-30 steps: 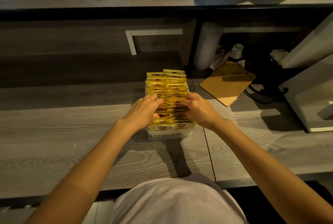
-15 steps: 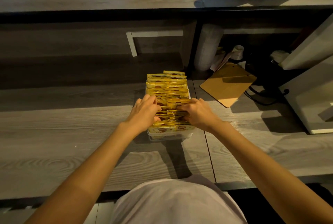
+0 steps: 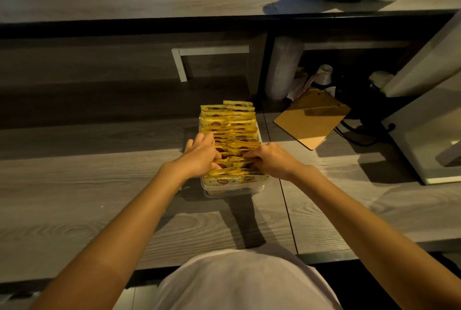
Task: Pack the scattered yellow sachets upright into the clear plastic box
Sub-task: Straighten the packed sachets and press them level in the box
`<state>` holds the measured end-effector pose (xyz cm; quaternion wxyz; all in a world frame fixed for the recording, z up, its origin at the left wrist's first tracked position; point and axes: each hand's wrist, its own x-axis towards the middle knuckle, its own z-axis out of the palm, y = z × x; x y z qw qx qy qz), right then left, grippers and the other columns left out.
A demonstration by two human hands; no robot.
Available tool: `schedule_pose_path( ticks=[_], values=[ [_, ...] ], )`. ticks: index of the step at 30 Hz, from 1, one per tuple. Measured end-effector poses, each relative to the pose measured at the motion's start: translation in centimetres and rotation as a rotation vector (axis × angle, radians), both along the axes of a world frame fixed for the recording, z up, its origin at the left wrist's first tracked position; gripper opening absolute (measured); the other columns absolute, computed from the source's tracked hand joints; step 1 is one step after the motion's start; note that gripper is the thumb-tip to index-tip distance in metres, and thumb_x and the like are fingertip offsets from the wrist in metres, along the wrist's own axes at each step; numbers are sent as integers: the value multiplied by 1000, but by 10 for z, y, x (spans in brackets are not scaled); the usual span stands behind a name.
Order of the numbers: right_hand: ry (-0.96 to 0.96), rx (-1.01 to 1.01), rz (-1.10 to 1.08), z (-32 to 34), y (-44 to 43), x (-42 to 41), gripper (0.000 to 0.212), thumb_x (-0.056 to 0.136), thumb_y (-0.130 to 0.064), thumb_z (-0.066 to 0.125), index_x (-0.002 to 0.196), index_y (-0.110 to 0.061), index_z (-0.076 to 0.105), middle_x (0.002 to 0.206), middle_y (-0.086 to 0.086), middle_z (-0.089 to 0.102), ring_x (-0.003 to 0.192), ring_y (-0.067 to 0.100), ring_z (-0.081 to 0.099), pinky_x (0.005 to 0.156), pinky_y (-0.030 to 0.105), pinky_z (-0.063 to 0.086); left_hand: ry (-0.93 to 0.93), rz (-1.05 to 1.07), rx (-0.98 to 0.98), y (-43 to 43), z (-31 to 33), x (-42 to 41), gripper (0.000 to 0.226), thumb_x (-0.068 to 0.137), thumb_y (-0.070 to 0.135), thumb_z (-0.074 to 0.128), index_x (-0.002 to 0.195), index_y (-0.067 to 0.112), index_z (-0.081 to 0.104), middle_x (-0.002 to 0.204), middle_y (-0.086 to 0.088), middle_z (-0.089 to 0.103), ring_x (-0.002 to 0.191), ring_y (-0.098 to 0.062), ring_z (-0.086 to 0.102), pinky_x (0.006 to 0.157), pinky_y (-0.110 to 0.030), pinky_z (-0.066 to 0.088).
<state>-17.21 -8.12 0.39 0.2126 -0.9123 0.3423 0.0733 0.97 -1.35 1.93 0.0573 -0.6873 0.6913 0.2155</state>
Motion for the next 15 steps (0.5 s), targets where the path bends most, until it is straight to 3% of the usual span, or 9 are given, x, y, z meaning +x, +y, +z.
schedule_pose_path(
  ticks=[3, 5, 8, 11, 15],
  values=[
    [9, 13, 9, -1, 0, -1, 38, 94, -24, 51, 131, -16, 52, 129, 9, 59, 117, 24, 55, 95, 29, 44, 58, -1, 47, 4, 0, 4, 35, 94, 41, 43, 121, 26, 59, 105, 2, 29, 108, -17, 29, 97, -36, 25],
    [-23, 75, -3, 2, -2, -1, 35, 95, -28, 47, 126, -14, 57, 123, 8, 61, 111, 22, 58, 84, 21, 44, 171, 76, 15, 3, 3, 6, 34, 95, 41, 40, 116, 24, 62, 109, 0, 38, 110, -17, 31, 96, -36, 24],
    [-85, 121, -49, 4, -3, -1, 33, 97, -29, 43, 113, -11, 64, 112, 9, 66, 98, 19, 61, 70, 13, 41, 143, 76, -97, 3, -2, 3, 30, 93, 40, 46, 111, 24, 65, 105, 2, 40, 112, -19, 34, 90, -32, 23],
    [-66, 61, -34, 2, 0, 0, 31, 96, -28, 45, 112, -12, 66, 112, 9, 66, 102, 22, 62, 79, 24, 45, 93, 72, -150, 8, -11, -2, 32, 90, 42, 50, 113, 25, 64, 102, 4, 35, 110, -19, 34, 90, -31, 25],
    [-58, 27, -16, 2, 0, 1, 33, 97, -29, 44, 112, -12, 66, 112, 9, 66, 102, 21, 61, 78, 24, 44, 105, 73, -205, 12, -11, -3, 35, 90, 43, 49, 116, 23, 63, 105, 4, 38, 112, -17, 34, 93, -31, 26]
  ],
)
